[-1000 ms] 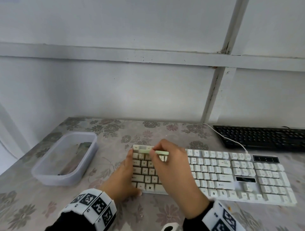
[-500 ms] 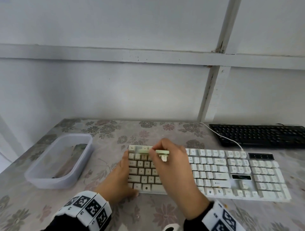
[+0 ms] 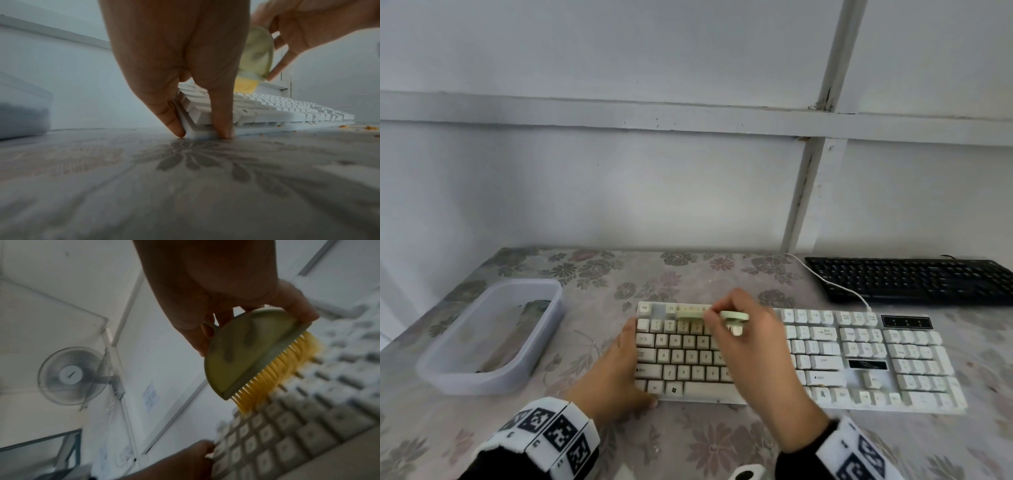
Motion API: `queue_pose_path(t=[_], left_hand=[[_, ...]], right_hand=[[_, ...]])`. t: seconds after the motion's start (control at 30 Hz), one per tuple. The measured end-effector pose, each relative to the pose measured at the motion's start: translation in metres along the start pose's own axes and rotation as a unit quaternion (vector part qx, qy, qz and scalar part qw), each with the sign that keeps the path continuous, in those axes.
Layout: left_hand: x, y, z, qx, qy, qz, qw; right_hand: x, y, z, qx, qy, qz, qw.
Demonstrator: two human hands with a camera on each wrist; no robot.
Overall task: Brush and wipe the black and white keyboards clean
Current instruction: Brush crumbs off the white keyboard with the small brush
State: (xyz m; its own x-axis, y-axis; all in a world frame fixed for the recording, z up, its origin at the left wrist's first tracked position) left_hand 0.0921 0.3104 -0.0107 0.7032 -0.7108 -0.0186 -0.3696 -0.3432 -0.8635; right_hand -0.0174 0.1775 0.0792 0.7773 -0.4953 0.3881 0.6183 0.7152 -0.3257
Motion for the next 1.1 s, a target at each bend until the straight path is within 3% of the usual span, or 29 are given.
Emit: queue_pose_path(t=[0.17, 0.27, 0.47, 0.7, 0.83, 0.97, 1.1], left_hand=[[0.0, 0.004, 0.004, 0.004, -0.013, 0.013, 1.0], [0.001, 0.003, 0.004, 0.006, -0.006, 0.004, 1.0], [0.001, 0.002, 0.002, 0.022, -0.013, 0.01, 1.0], [-0.001, 0.001, 0.004, 0.026, -0.016, 0.002, 1.0], [0.001, 0.002, 0.007, 0.023, -0.017, 0.003, 1.0], [0.001, 0.004, 0.01, 0.019, -0.02, 0.002, 1.0], [0.002, 0.005, 0.011, 0.027, -0.014, 0.0, 1.0]], right_hand=[[0.0, -0.061, -0.006, -0.012, 0.005, -0.076, 0.997], [-0.002, -0.058, 0.006, 0.042, -0.001, -0.059, 0.997], [-0.009, -0.04, -0.008, 0.041, -0.01, -0.064, 0.997], [-0.012, -0.075, -0.042, 0.054, 0.051, -0.077, 0.994], [-0.01, -0.106, -0.038, 0.028, 0.036, -0.119, 0.992], [-0.012, -0.089, -0.024, 0.089, 0.026, -0.07, 0.993], [-0.009, -0.087, -0.037, 0.032, 0.026, -0.057, 0.998]])
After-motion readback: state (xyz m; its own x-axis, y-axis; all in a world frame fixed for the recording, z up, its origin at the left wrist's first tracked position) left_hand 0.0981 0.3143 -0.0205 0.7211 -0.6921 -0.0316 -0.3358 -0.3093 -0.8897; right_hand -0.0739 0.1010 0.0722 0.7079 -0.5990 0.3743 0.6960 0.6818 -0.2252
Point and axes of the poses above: each hand's wrist, its own x-axis towards the middle knuckle, its own y-axis out of the palm, z = x × y, the point moved 9 cm from there along x, towards the middle knuckle, and after that the axes turned 11 degrees about x, right-handed, at the moved point
